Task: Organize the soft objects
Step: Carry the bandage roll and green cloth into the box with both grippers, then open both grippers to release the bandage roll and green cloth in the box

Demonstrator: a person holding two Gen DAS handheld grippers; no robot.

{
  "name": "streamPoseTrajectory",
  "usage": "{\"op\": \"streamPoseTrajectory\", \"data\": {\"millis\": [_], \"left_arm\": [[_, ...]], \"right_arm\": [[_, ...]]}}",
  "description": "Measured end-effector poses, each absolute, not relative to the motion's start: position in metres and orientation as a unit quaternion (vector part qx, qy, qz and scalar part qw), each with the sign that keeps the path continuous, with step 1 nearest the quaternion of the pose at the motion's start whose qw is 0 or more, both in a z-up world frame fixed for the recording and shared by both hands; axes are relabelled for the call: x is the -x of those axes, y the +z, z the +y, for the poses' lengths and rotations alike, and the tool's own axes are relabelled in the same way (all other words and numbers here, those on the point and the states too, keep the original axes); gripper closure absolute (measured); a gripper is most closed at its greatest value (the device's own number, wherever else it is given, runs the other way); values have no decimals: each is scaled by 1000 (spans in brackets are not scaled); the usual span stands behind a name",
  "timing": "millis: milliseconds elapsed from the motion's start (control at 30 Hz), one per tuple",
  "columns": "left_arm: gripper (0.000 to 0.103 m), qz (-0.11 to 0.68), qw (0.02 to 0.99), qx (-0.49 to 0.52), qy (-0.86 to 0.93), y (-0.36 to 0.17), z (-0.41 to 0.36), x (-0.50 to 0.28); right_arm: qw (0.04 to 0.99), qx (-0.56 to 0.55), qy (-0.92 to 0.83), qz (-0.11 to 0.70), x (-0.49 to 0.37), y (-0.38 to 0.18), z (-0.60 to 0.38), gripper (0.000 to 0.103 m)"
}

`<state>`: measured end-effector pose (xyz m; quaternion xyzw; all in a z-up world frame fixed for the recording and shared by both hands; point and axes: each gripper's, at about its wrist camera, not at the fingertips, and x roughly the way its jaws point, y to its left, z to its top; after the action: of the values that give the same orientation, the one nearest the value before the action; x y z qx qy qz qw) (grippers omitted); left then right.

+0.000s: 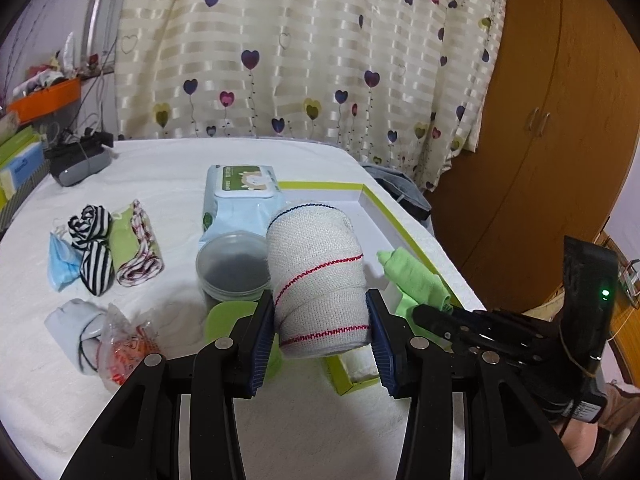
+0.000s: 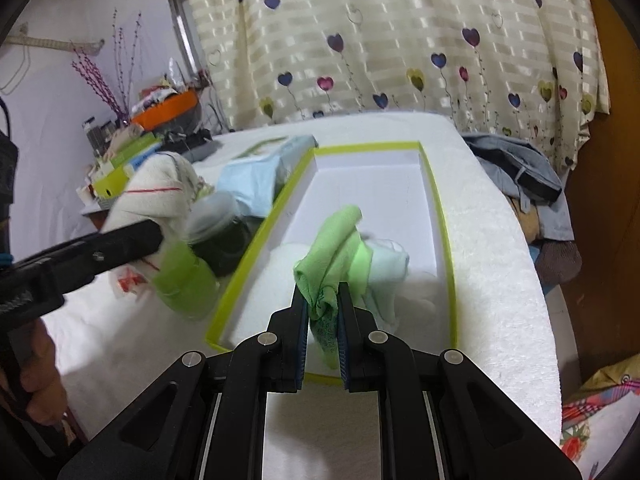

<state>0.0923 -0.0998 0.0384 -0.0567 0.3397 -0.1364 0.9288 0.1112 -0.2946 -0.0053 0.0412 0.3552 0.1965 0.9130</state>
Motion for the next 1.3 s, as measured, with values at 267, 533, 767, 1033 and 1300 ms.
{"op": "streamPoseTrajectory", "data": {"millis": [267,533,767,1033,1300], "left_arm": [[60,352,923,54,-144,33,-110,-103],[60,360,919,49,-154,30,-125,-113],[60,370,914,40,-162,23,-139,-121],[60,393,903,32,-170,9,-155,-138],[60,405,895,34,-187,0,-168,-147]], "right_arm": [[913,-32,188,361,-137,-8,-299,90],[910,-24,204,360,-133,-7,-299,78],[920,-29,195,339,-118,0,-311,56],[927,-50,174,329,-119,4,-330,56],[931,-52,165,321,-120,8,-340,56]]}}
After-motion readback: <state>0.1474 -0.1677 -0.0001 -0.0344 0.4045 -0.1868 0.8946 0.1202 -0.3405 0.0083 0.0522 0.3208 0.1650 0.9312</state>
